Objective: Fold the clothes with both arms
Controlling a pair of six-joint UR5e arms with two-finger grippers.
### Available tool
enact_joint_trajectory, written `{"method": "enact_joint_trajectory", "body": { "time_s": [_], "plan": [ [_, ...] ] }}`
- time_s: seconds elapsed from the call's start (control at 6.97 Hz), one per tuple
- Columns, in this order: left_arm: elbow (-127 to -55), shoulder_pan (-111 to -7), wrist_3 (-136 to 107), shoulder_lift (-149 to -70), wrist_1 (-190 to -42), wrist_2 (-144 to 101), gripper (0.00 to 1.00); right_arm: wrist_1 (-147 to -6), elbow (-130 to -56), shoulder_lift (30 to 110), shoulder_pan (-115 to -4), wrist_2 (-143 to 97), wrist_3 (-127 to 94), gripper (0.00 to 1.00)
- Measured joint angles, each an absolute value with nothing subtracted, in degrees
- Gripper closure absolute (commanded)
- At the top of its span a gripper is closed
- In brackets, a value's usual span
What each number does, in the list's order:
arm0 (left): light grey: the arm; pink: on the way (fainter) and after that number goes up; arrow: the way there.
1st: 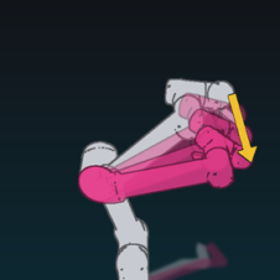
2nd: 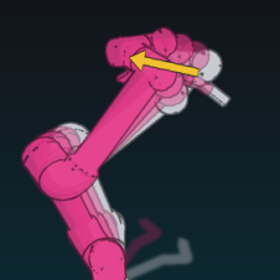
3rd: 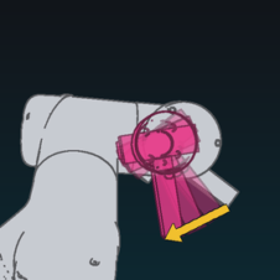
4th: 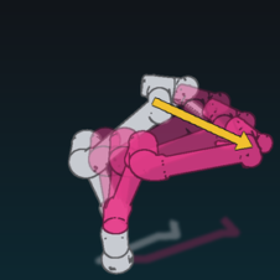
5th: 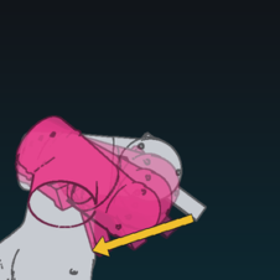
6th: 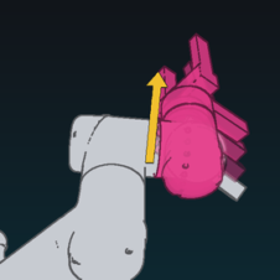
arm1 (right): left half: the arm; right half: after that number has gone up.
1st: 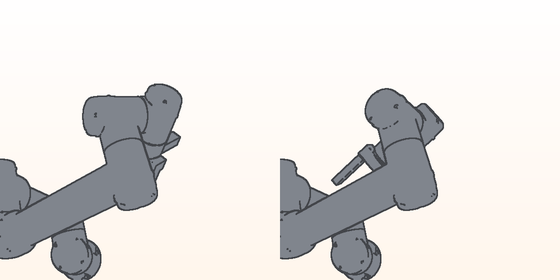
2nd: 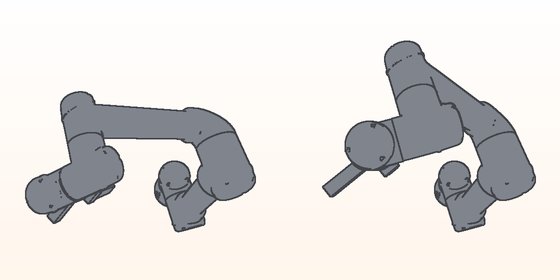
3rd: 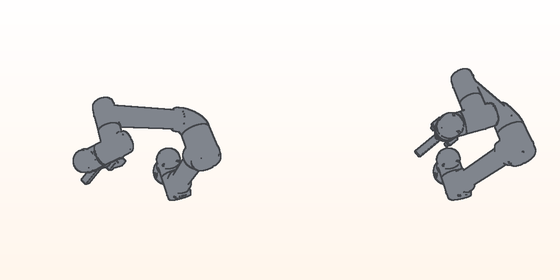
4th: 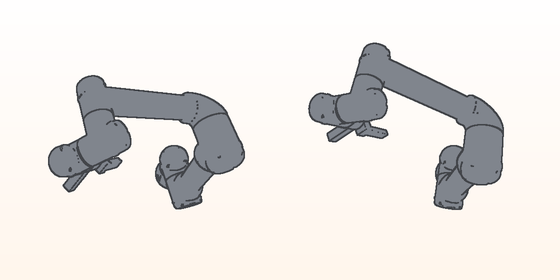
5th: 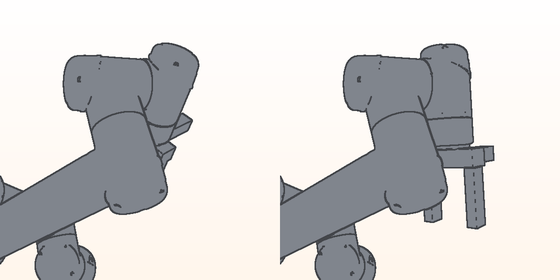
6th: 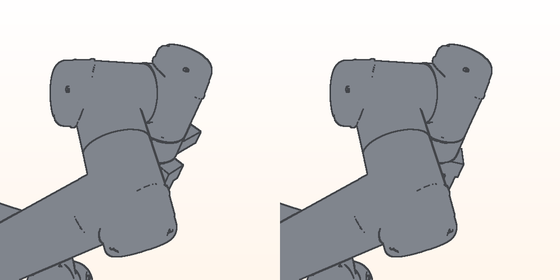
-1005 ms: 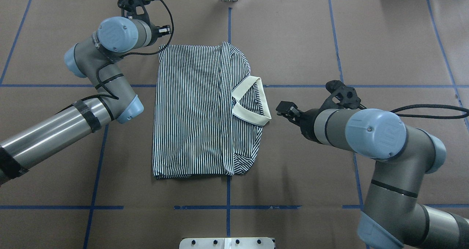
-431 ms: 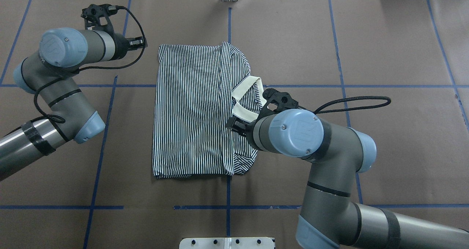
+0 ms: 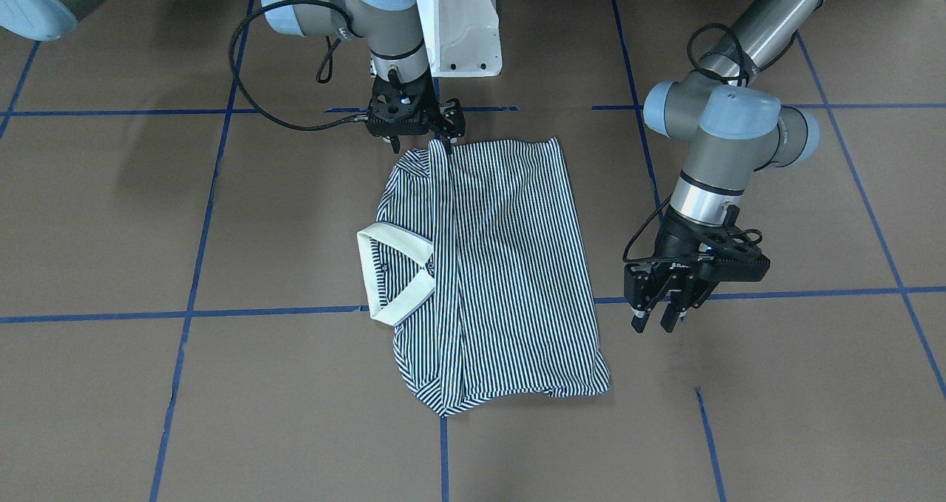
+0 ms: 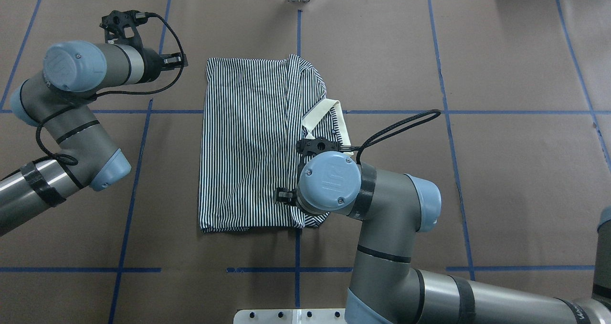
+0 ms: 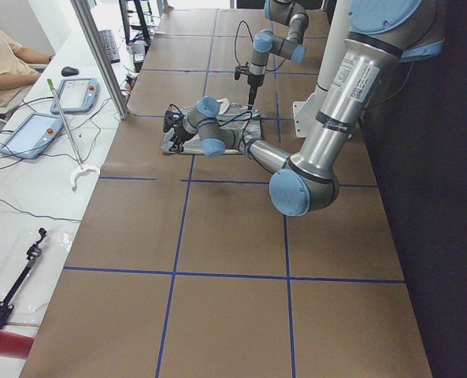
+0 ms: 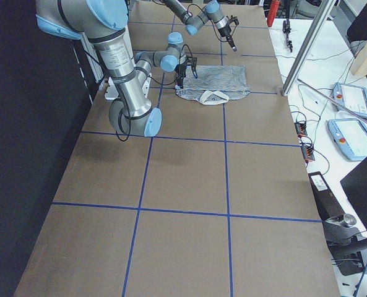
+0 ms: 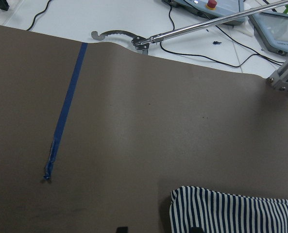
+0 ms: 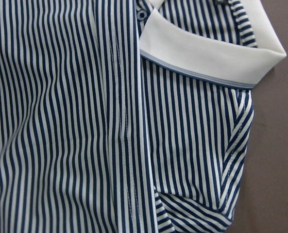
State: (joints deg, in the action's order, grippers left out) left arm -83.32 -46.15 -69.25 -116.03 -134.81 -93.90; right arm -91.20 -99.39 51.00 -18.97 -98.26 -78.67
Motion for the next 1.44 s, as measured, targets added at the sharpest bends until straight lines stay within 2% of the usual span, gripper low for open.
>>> {"method": "enact_joint_trajectory", "body": {
  "time_s": [0.57,0.86,1.44],
  "plan": [
    [-83.1,-46.0,-69.3,-115.9,-134.7,-93.9,0.46,-97.4,-91.2,44.2,-18.4,-99.9,-68.9,0.0],
    [-83.2,-46.0,-69.3,-115.8,-134.7,-93.9,0.46,-97.6,-88.1,43.6,-18.0,-100.4,-67.2,0.0],
    [-83.6,-46.0,-69.7,-115.9,-134.7,-93.9,0.46,-104.5,-91.5,46.6,-19.0,-101.8,-61.5,0.0]
  ]
}}
